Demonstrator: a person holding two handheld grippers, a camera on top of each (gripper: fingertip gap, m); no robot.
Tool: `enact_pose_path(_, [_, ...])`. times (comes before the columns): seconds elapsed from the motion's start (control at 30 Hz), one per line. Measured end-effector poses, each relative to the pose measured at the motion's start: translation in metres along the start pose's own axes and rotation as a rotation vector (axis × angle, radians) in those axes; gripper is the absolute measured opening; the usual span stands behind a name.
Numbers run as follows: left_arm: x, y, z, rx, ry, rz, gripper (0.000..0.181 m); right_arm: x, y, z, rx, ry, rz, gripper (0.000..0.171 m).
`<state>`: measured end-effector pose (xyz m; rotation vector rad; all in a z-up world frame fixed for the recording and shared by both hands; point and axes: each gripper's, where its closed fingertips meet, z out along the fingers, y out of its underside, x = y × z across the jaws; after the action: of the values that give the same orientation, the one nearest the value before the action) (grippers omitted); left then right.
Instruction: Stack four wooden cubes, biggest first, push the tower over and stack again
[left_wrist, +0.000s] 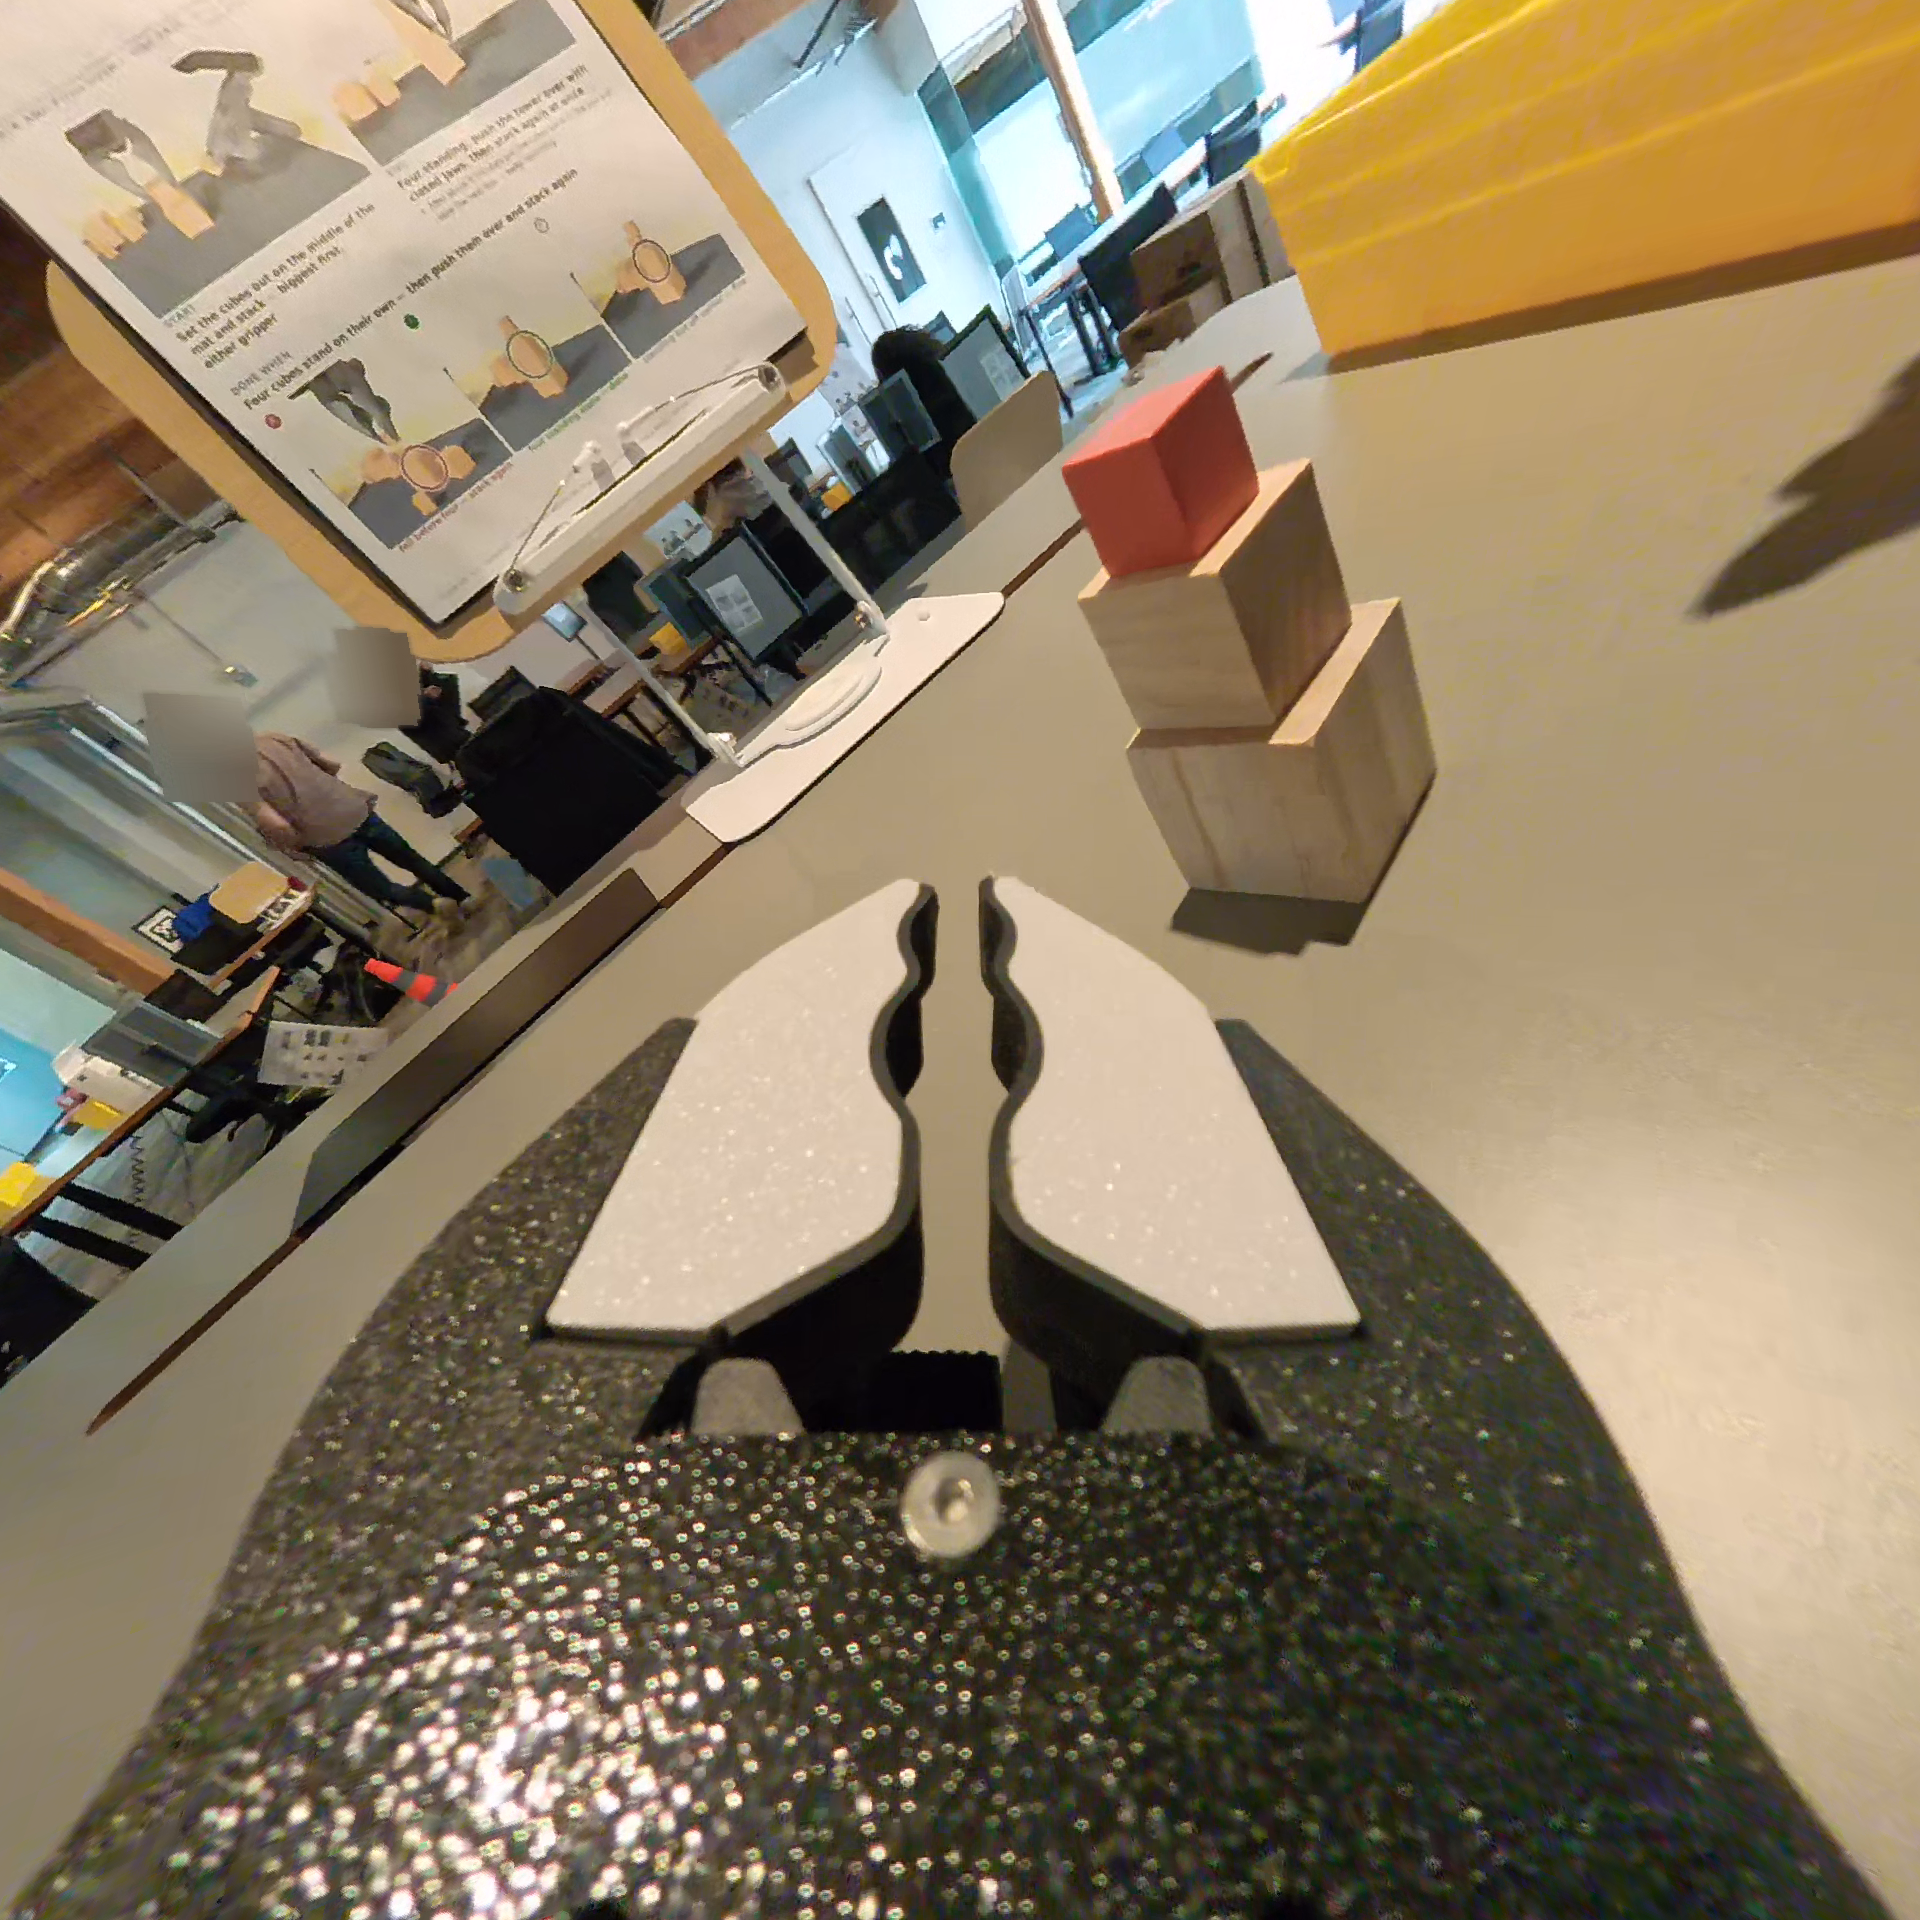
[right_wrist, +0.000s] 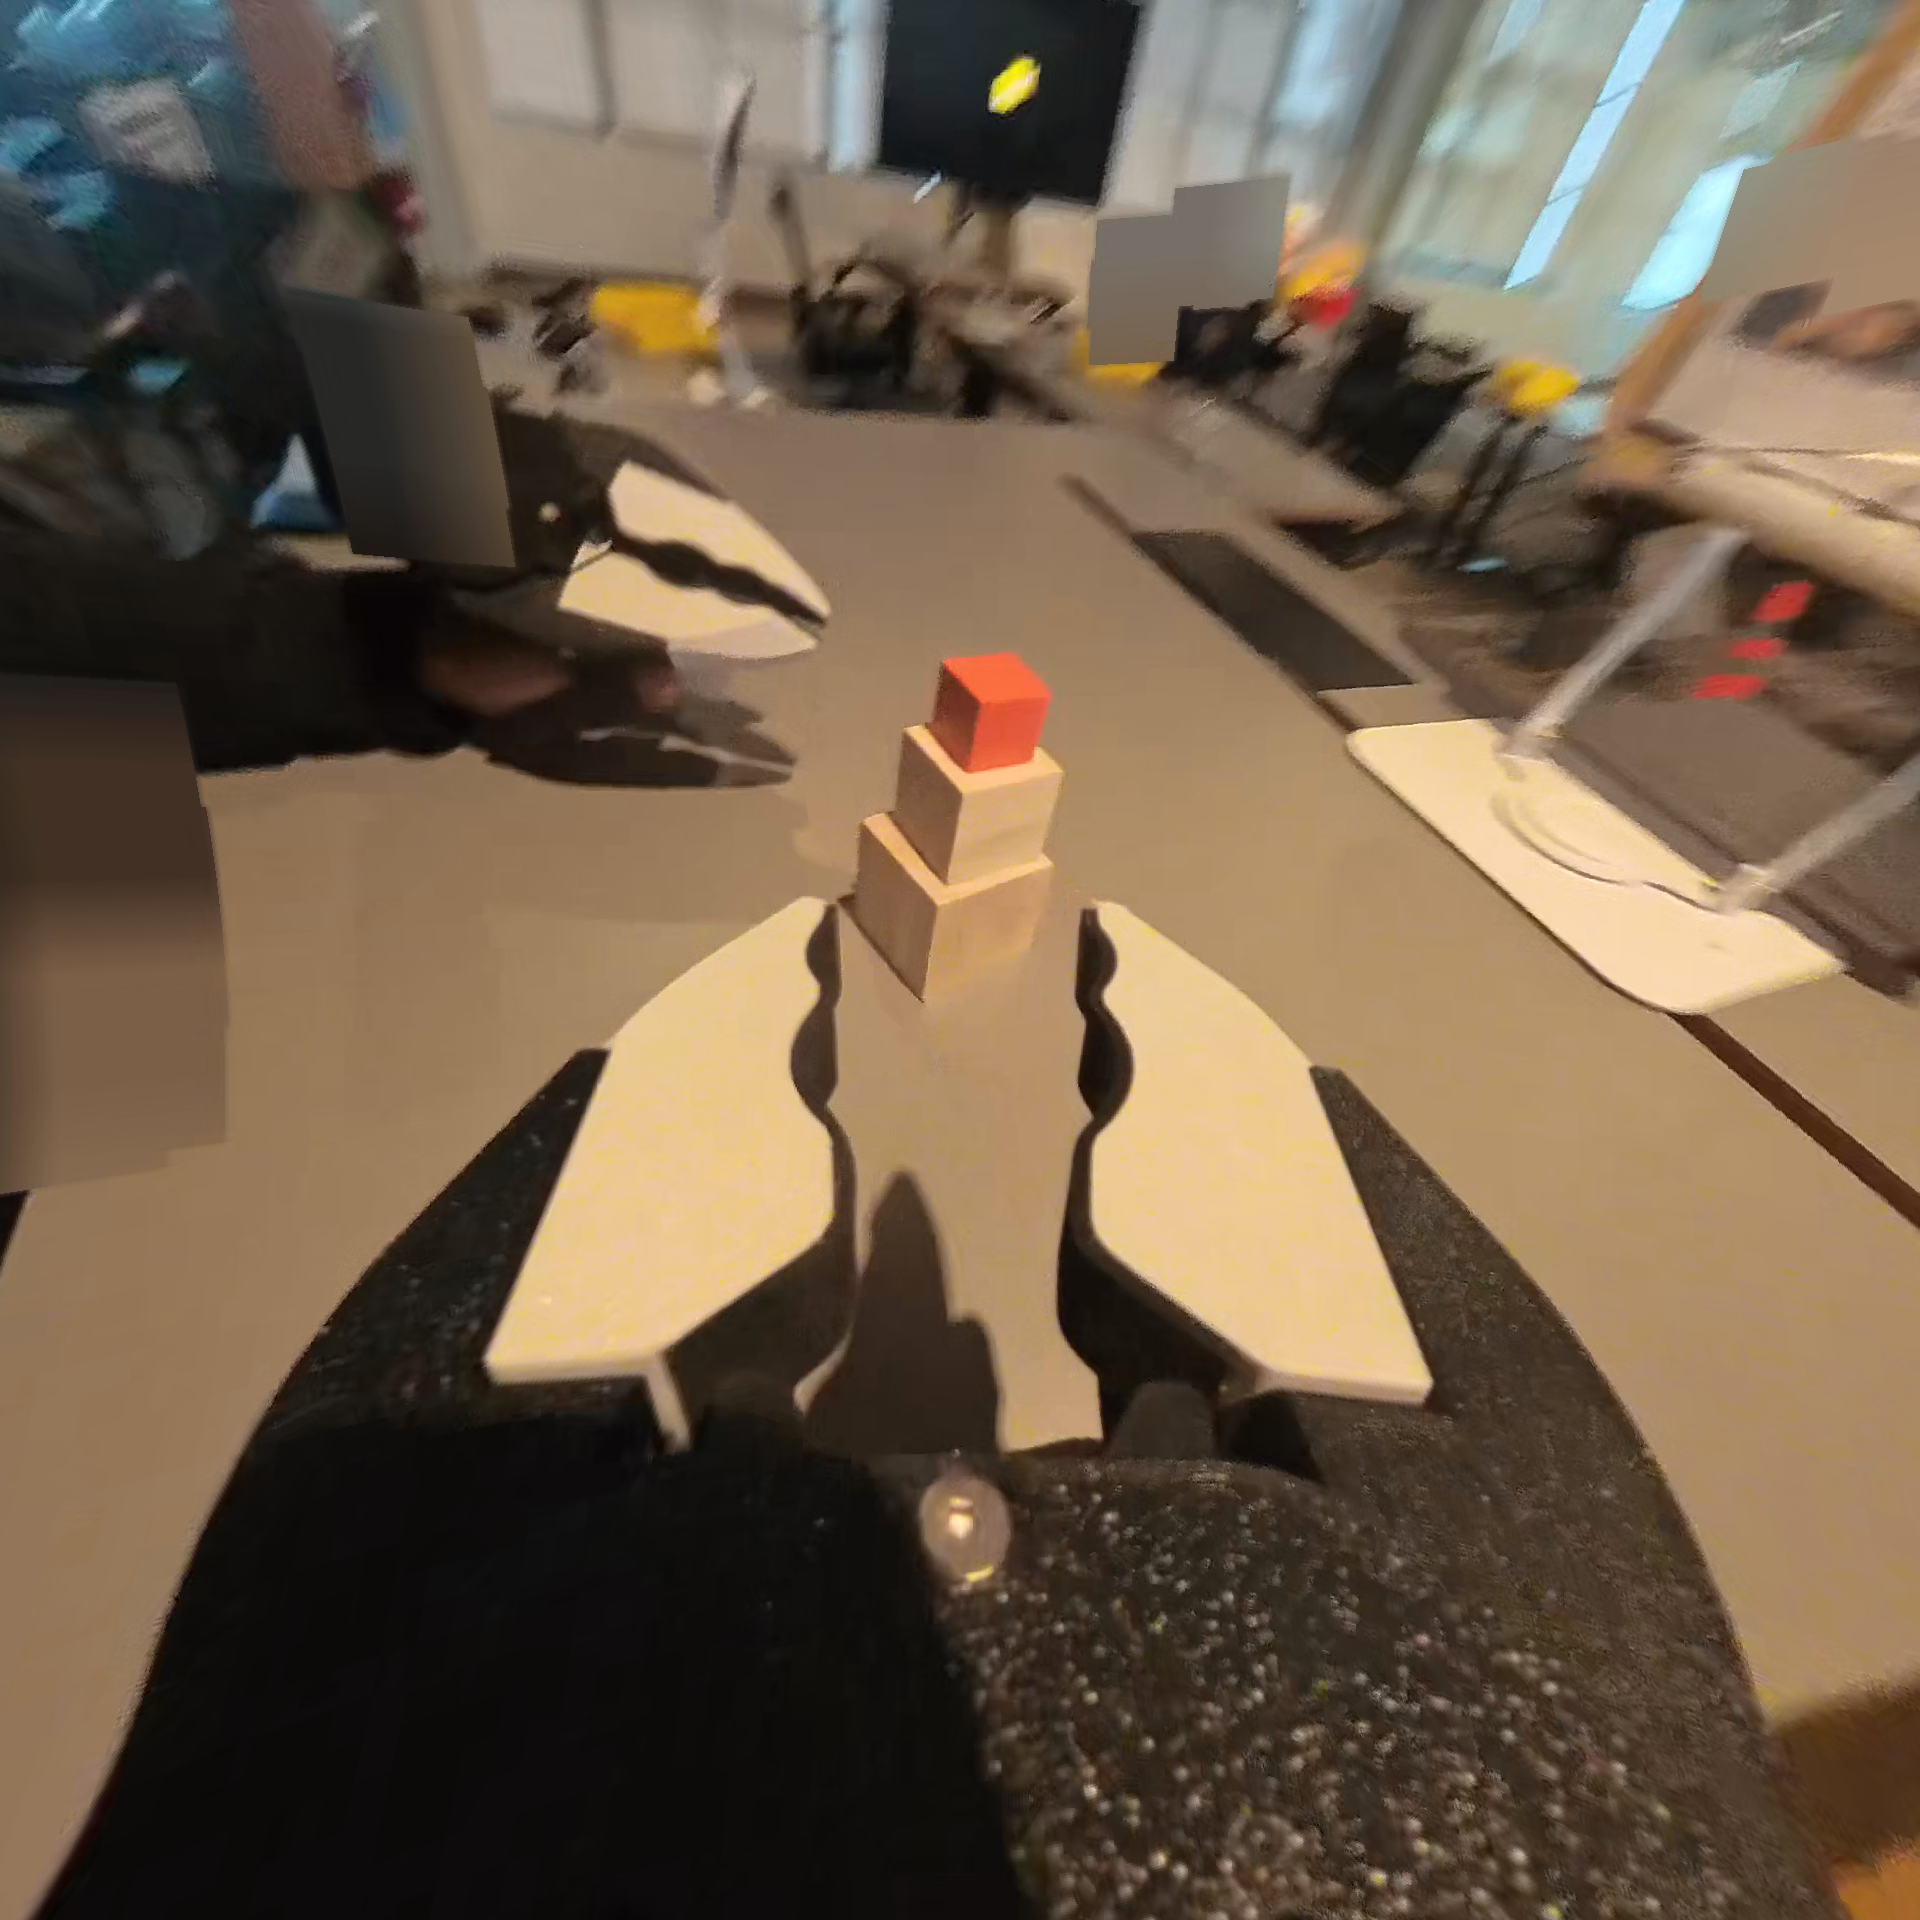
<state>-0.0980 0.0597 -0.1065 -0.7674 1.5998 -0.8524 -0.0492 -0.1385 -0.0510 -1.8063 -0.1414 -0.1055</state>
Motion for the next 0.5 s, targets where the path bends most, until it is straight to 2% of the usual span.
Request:
enact_pose_path(0.1, [0.001,0.004,0.003,-0.033,-0.007,0.018,0.007,-0.007,0.018,-0.042,0.049,0.194,0.064,0.039])
enact_pose_path(0.23, [-0.003,0.005,0.004,-0.042,-0.029,0.005,0.008,-0.011,0.047,-0.087,-0.063,0.353,0.161,0.038])
enact_pose_path(0.4, [-0.007,0.006,0.001,-0.051,-0.047,-0.029,0.008,-0.015,0.103,-0.098,-0.281,0.448,0.284,0.040])
enact_pose_path(0.5, [-0.006,0.006,-0.001,-0.057,-0.054,-0.029,0.008,-0.012,0.122,-0.097,-0.319,0.492,0.340,0.038])
